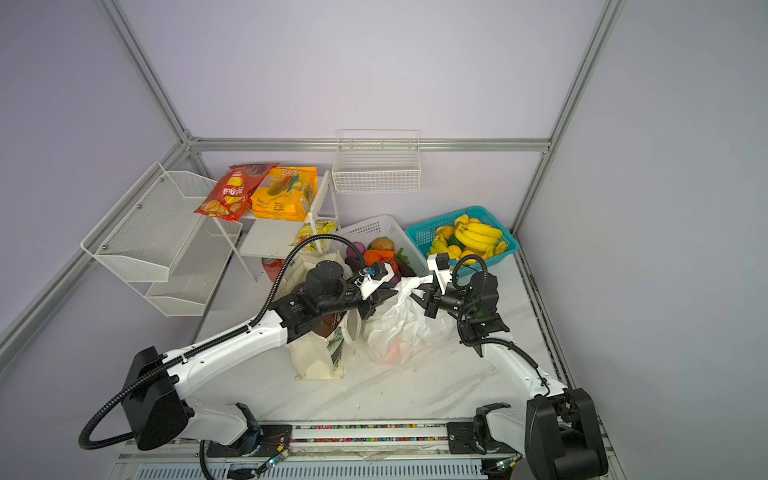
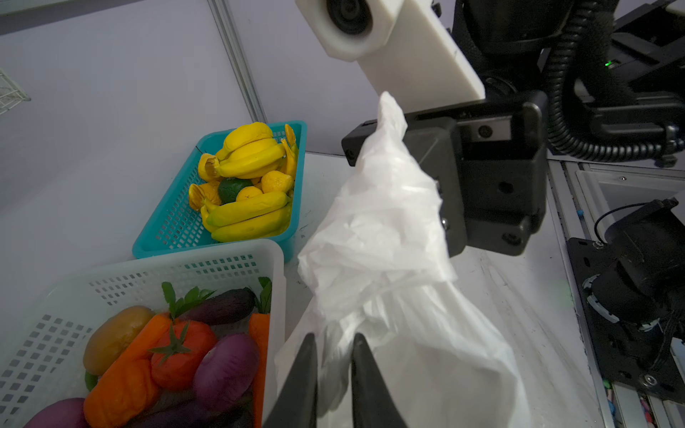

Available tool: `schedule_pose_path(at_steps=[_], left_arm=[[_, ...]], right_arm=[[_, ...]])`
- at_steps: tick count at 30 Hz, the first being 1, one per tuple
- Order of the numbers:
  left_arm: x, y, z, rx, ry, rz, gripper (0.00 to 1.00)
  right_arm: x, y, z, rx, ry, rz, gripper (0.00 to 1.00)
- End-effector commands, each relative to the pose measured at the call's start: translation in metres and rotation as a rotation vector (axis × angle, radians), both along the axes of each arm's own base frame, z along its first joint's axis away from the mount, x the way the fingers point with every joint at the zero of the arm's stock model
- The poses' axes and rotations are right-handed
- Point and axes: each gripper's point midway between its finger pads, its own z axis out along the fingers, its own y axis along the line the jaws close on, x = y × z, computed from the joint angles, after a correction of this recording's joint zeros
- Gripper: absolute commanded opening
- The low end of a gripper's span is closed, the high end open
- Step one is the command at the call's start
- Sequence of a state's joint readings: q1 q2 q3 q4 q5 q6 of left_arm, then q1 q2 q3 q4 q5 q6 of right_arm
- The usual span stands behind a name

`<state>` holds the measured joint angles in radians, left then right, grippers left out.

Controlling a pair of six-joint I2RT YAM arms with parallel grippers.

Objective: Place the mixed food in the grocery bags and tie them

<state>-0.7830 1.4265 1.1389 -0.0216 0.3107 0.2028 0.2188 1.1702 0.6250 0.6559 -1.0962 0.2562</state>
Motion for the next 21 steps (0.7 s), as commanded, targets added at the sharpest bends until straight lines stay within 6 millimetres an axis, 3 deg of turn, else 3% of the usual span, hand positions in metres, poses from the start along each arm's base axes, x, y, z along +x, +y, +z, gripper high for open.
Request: schedule_pose_path(at_steps=[1, 3, 21], left_arm=[[-0.002, -0.001, 0.041, -0.072, -0.069, -0.028, 0.18], [0.001, -0.008, 0.028, -0.054, -0.043, -0.041, 0.18], [-0.001, -0.016, 0.044, -0.100, -0.054, -0.081, 0.15]], right_arm=[[-0.004, 0.001, 0.019, 0.011, -0.065, 0.009, 0.00], [-0.004, 0.001, 0.019, 0.011, -0.066, 0.010, 0.00], [-0.006, 0.003, 0.017, 0.009, -0.063, 0.015, 0.00]])
